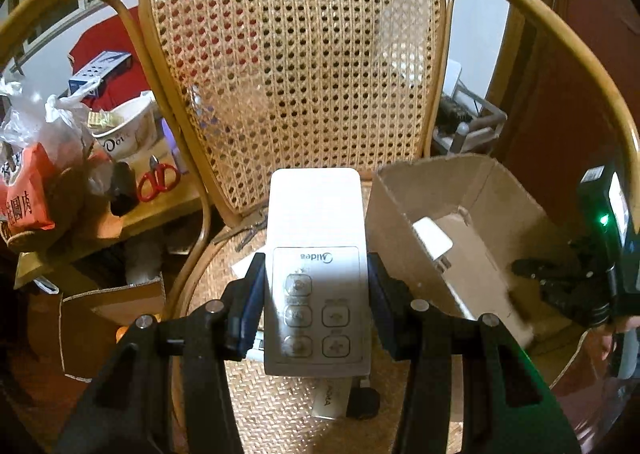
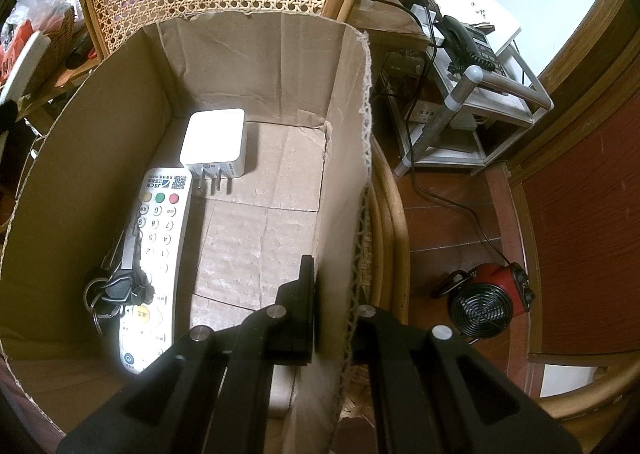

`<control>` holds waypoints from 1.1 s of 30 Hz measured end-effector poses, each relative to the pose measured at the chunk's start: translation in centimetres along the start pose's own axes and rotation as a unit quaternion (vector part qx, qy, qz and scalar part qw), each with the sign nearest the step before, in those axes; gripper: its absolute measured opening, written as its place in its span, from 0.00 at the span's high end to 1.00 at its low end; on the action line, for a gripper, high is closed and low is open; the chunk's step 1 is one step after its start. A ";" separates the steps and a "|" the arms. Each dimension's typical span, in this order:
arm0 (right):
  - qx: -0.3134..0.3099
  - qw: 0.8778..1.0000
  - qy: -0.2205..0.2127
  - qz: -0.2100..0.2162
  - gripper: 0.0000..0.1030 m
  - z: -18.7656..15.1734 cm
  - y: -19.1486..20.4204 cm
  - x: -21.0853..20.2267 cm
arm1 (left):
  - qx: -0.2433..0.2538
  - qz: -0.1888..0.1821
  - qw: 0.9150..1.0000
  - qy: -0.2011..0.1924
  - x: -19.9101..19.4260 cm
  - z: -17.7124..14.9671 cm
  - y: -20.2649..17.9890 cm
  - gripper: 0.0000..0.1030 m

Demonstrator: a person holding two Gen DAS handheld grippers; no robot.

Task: Organize rigid objects
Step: 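Carry the power bank into the box and open the left tool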

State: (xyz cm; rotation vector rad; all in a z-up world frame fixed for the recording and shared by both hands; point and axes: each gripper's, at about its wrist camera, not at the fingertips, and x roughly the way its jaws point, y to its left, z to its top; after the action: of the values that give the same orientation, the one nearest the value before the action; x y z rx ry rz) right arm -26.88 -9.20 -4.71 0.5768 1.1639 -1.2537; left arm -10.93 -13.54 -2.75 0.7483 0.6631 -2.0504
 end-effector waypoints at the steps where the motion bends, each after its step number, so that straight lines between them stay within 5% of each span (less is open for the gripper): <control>1: 0.000 1.000 0.000 0.000 0.94 0.0 0.1 0.0 | -0.001 0.003 1.000 -0.005 -0.3 0.1 -0.1 0.55; 10: 0.000 1.000 0.000 0.000 0.94 0.0 0.1 0.0 | -0.002 0.023 0.998 -0.065 -3.2 1.2 -1.9 0.55; 22: -0.002 1.000 0.000 0.000 0.94 0.1 0.0 -0.1 | 0.011 -0.035 0.995 -0.093 -4.5 2.7 -6.5 0.55; 26: -0.002 1.000 0.000 0.000 0.94 0.1 0.0 -0.1 | 0.009 -0.079 0.994 -0.078 -3.5 2.8 -8.3 0.55; 33: -0.002 1.000 -0.001 0.001 0.94 0.1 0.0 -0.2 | -0.005 -0.102 0.995 -0.017 0.7 2.3 -9.7 0.55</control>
State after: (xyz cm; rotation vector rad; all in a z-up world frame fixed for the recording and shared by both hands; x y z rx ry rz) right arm -26.83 -9.24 -4.53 0.5738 1.1638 -1.2506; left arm -20.03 -10.56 0.10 0.6595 0.7568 -2.2378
